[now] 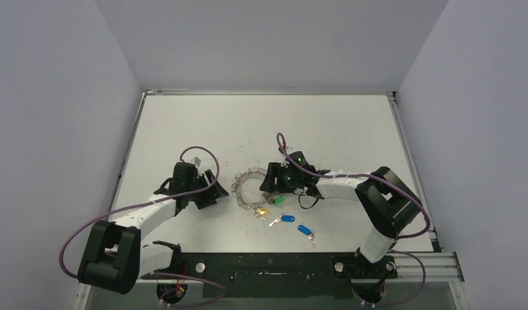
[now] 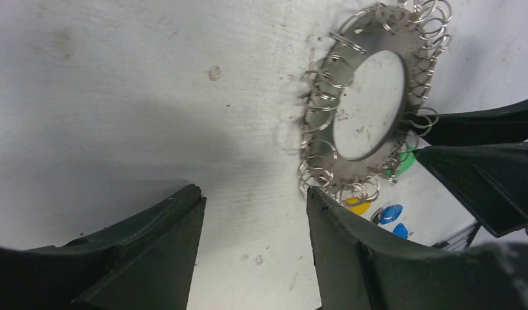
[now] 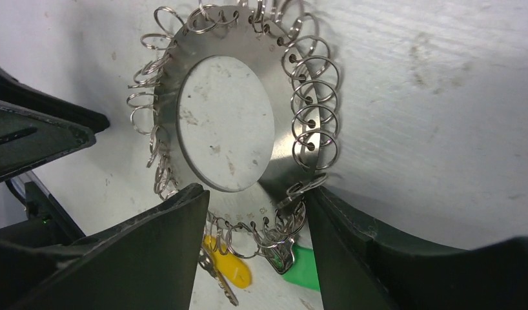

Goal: Put the keys on the keyring

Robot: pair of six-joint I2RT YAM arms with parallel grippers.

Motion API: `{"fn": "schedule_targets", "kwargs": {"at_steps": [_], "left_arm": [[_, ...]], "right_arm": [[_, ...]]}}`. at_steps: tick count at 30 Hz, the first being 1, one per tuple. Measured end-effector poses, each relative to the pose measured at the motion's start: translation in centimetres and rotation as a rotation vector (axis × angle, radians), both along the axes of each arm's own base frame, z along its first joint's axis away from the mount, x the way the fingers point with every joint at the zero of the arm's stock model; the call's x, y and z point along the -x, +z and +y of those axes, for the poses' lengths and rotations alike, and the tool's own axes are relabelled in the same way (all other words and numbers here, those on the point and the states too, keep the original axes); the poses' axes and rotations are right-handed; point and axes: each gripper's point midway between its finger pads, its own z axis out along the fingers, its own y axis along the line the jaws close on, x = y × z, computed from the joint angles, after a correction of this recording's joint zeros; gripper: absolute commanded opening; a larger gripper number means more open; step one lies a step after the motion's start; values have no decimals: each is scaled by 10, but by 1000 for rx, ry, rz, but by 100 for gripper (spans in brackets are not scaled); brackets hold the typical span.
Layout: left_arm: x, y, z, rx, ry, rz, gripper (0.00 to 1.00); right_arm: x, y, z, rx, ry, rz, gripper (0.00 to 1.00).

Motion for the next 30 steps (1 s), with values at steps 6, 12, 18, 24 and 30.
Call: {"fn": "schedule_targets", "kwargs": {"at_steps": [6, 12, 18, 24, 30], "left_arm": [[-4, 0, -11, 46, -45, -2, 58], [-4, 1, -12, 49, -56, -7, 58], [-4, 3, -12, 48, -60, -15, 58], [-4, 22, -12, 55, -72, -85, 58], [-4, 59, -11, 84, -74, -233, 58]], "right_arm": [[9, 2, 15, -15, 26, -3, 73], [11, 2, -2, 99, 1, -29, 73], [26, 9, -15, 229, 40, -77, 65], [33, 29, 6, 232, 133, -153, 58], [33, 39, 17, 233, 195, -197, 53]]}}
